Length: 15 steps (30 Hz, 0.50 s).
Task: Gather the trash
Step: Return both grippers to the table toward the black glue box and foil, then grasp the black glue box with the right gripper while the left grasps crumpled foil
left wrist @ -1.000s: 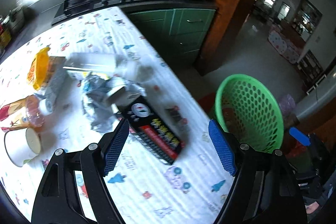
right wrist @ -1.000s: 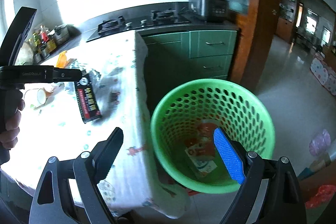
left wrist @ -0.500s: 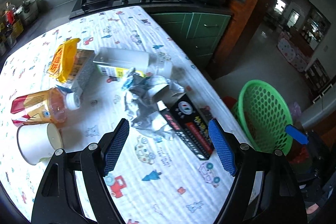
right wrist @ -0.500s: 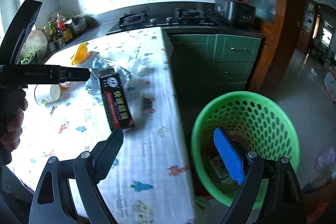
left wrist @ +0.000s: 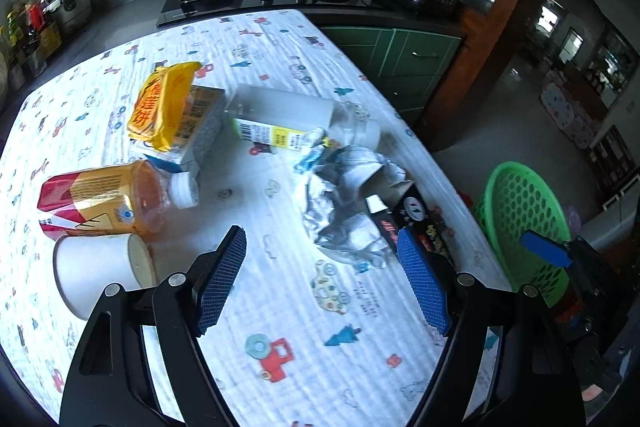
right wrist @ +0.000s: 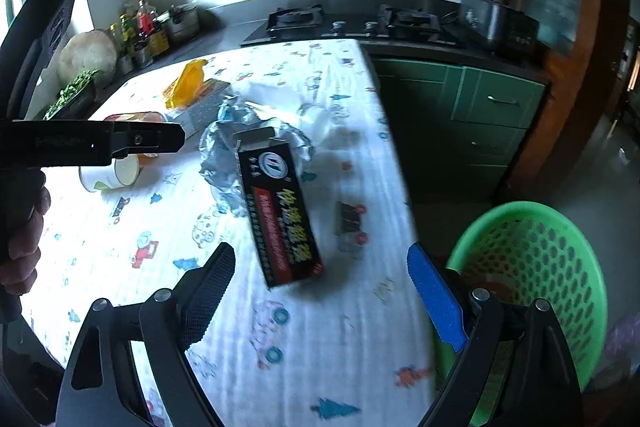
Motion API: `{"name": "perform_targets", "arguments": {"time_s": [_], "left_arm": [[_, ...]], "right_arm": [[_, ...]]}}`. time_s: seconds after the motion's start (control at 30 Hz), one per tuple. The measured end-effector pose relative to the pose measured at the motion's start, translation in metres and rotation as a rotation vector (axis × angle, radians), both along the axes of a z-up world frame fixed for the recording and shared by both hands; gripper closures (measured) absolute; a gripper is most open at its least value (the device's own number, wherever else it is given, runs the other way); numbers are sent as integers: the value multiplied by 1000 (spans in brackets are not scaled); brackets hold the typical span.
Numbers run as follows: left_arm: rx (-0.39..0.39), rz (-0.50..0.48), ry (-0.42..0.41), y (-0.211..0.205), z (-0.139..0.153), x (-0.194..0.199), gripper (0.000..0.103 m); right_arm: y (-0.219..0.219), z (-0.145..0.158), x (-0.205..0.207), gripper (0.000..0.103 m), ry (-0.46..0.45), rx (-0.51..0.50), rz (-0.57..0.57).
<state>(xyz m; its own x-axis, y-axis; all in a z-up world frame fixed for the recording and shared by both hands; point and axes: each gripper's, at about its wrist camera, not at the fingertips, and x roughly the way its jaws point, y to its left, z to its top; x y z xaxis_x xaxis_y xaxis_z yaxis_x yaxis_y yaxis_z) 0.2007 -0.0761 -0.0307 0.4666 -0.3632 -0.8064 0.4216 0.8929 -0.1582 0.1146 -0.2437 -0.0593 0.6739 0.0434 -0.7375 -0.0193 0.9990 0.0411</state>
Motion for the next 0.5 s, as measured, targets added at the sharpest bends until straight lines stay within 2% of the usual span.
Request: {"name": "perform_targets", "arguments": {"time_s": [0.5], "left_arm": [[-2,37,8,28,-4,19,26]], "right_arm": [[26,-26,50,19,74,-16,68]]}}
